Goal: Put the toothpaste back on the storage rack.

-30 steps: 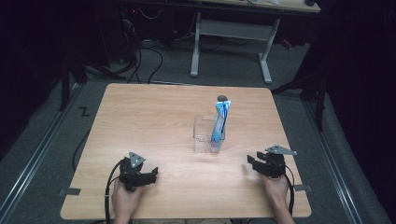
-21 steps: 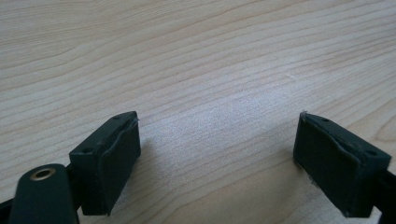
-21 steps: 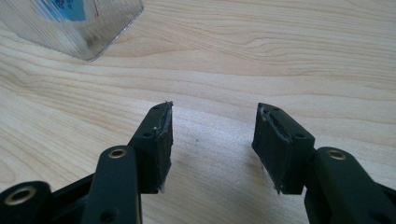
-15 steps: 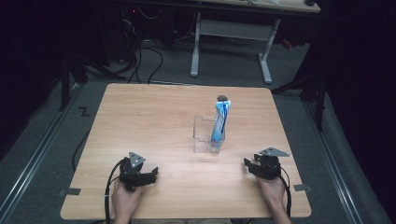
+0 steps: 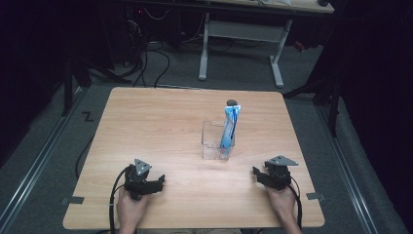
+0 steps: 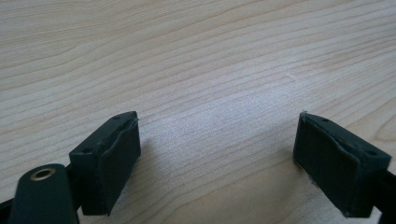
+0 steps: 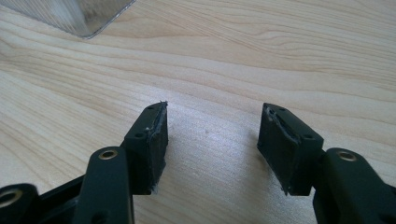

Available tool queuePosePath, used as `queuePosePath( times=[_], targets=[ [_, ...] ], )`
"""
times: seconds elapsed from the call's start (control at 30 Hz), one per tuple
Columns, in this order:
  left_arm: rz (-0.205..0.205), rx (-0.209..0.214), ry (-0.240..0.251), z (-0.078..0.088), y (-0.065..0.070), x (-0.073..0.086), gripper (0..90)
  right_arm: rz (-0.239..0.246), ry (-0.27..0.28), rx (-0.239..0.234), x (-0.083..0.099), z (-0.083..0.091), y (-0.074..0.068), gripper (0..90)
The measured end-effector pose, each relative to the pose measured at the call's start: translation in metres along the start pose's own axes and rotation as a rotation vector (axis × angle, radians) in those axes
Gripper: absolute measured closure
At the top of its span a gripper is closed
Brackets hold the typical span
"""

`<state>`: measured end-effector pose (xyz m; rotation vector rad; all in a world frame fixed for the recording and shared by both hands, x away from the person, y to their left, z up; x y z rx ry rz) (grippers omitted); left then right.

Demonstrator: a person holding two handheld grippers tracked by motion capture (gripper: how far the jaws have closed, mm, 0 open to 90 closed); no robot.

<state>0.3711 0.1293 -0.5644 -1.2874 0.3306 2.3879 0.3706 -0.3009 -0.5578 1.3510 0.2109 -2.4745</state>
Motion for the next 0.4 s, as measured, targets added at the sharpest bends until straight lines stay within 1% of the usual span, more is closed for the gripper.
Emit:
queuePosePath(
  times=[0.13, 0.4],
  targets=[
    [0.000, 0.000, 0.000, 0.0000, 0.0000, 0.0000, 14.9, -0.005, -0.002, 0.007, 0.0001, 0.0000, -0.0001, 41.1],
    [0.000, 0.000, 0.000, 0.0001, 0.0000, 0.0000, 14.9, -0.001, -0.002, 0.003, 0.0001, -0.0003, -0.0003, 39.5]
  ],
)
Point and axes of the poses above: each handheld gripper's, and its own axes: z roughly backward along the jaws, x roughly out of its underside, y roughly to its right, the point moved 4 cm from there along -z, roughly forward along the jaws, and after that the axes turned 10 degrees about y, right-handed, at the moved point
